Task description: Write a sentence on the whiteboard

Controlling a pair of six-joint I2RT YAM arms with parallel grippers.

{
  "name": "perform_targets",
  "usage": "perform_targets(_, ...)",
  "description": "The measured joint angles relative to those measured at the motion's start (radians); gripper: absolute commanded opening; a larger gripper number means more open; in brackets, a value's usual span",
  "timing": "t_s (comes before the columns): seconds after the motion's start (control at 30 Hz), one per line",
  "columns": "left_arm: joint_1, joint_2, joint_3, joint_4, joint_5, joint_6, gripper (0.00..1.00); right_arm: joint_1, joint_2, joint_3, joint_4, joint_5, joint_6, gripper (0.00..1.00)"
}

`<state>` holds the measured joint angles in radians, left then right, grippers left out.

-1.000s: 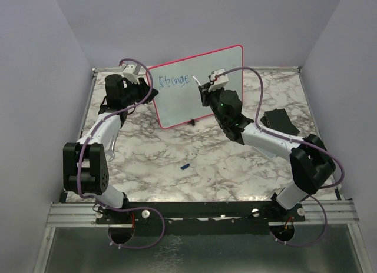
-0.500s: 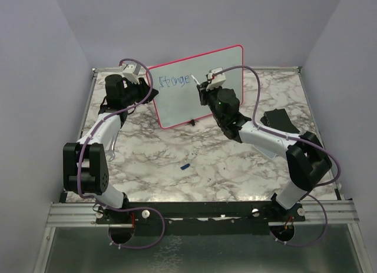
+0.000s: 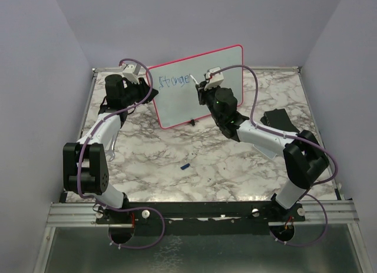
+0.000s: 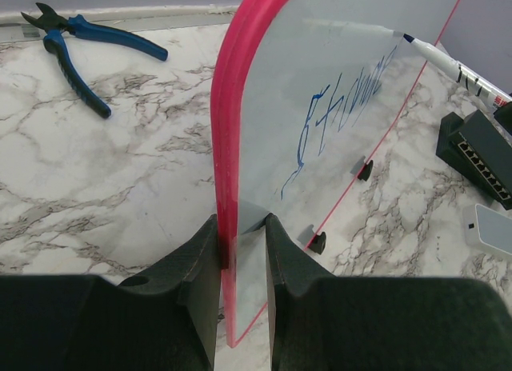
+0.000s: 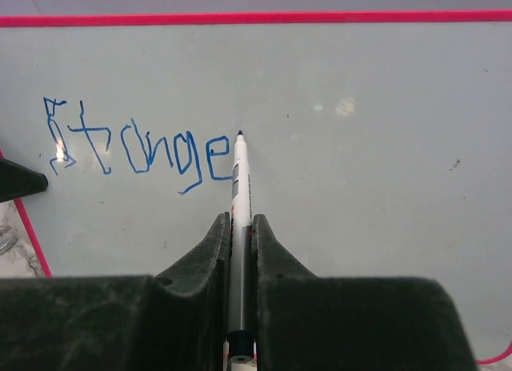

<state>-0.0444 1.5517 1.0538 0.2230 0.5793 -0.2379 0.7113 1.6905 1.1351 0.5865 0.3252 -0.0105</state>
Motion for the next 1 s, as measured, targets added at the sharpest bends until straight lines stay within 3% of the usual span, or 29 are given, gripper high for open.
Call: perform_targets(1.0,-0.001,-0.001,0.0,-0.002,0.0,0.0,0.11,0.0,-0.002,-0.055,-0.002,0.007,0.038,0.01)
